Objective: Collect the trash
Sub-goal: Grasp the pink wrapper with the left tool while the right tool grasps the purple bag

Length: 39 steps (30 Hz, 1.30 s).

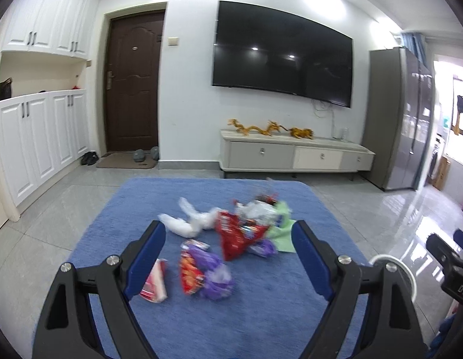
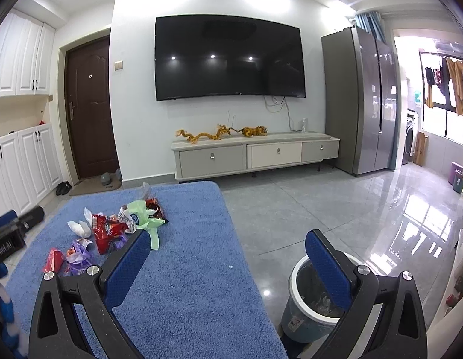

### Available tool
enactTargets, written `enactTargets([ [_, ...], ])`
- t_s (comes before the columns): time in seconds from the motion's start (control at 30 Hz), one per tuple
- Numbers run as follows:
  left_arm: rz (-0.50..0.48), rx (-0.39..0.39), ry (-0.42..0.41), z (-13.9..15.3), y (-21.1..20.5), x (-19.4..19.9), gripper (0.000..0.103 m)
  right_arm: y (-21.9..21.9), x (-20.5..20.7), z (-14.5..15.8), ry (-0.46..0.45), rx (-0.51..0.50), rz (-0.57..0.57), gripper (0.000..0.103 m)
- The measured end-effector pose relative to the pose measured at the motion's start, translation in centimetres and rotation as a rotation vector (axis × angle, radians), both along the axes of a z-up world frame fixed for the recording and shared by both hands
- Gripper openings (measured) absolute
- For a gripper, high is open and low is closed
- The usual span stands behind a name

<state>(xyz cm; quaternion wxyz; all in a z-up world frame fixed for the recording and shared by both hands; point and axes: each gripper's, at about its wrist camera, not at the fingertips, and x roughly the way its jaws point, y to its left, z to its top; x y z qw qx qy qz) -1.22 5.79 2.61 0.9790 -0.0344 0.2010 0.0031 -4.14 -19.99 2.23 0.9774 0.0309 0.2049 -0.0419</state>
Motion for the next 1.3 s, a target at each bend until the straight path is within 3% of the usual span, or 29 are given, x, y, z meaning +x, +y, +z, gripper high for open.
enactTargets([
  [0.17,0.105,0.012,-0.007,0.0,4.5,1.2,0.086,1.2,2.3,-1.3,0.069,0.022,0.085,0.103],
  [0.4,0.22,0.03,0.056,-1.7,11.2,2.4,0.086,5.2,6.8,-3.1,0.177,0.075,0.317,0.103],
  [0.43,0.219,0.029,0.078,-2.2,11.8,2.5,0.086,5.8,7.6,-3.5,0.198,0.092,0.352,0.1],
  [0.57,0.161,0.006,0.167,-4.5,12.8,3.7,0.085,8.7,10.4,-5.4,0.294,0.144,0.493,0.069],
  [0.67,0.086,-0.036,0.245,-6.5,12.3,5.0,0.085,11.4,11.3,-6.7,0.35,0.186,0.62,0.061],
  [0.83,0.022,-0.061,0.36,-9.9,11.3,7.5,0.074,15.3,12.3,-8.1,0.414,0.201,0.761,0.055],
  [1.03,-0.027,-0.109,0.47,-12.7,11.4,9.8,0.062,17.4,14.0,-9.8,0.476,0.219,0.826,0.054],
  [1.17,-0.028,-0.119,0.488,-13.2,11.8,9.9,0.054,17.9,15.2,-10.9,0.521,0.251,0.859,0.054],
  [1.3,-0.044,-0.109,0.486,-13.1,11.5,9.7,0.036,17.9,15.7,-11.5,0.546,0.275,0.878,0.046],
])
